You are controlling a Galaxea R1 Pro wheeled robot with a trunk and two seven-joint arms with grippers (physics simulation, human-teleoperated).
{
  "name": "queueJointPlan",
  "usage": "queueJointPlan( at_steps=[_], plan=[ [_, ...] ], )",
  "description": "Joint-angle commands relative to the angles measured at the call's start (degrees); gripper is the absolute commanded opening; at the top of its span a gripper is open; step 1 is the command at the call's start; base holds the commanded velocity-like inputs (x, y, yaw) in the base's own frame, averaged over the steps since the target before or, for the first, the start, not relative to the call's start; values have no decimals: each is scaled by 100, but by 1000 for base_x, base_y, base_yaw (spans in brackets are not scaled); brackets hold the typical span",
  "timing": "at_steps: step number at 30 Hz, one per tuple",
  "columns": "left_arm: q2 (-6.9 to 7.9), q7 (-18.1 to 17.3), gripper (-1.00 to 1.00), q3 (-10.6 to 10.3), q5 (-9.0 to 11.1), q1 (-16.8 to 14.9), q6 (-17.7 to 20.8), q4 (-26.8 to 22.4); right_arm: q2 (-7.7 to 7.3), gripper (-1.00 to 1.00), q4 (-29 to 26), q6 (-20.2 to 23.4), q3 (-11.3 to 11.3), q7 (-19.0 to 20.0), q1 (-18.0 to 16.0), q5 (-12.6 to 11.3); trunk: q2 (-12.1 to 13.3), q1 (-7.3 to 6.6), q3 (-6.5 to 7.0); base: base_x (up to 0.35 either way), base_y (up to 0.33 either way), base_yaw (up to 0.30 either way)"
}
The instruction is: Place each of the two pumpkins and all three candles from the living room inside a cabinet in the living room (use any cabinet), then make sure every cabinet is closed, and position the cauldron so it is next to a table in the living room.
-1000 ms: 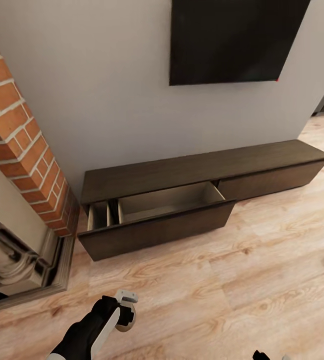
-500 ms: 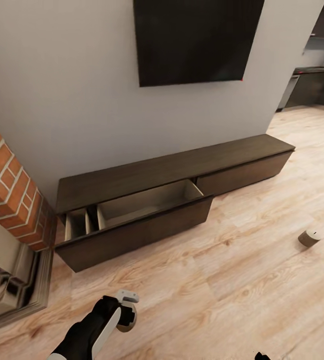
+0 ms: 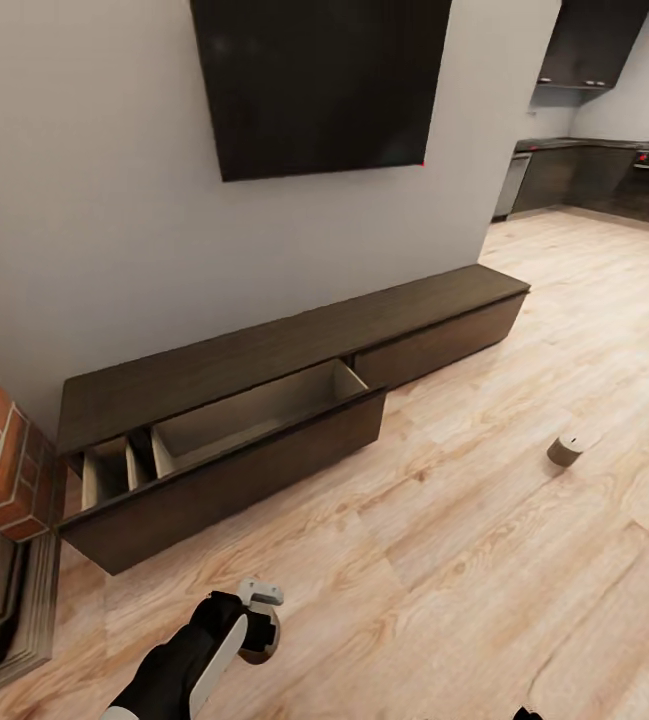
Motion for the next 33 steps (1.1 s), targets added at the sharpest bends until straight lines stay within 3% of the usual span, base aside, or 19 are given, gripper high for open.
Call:
queueJointPlan(
  at_steps=[1, 13, 33],
  plan=[
    [-18, 50, -100, -14, 52, -4, 18, -6, 1, 100, -16, 39, -16, -15, 2, -16, -2, 0, 2, 0, 0, -262],
    [-47, 50, -100, -21, 52, -4, 11, -1, -2, 100, -8, -73, -20, -10, 2, -134, -2, 0, 70, 33, -14, -259],
    [-41, 41, -100, -30, 46, 1, 1, -7, 6, 100, -7, -92, -12, -14, 2, -139, -2, 0, 184, 266, -201, -258]
  ],
)
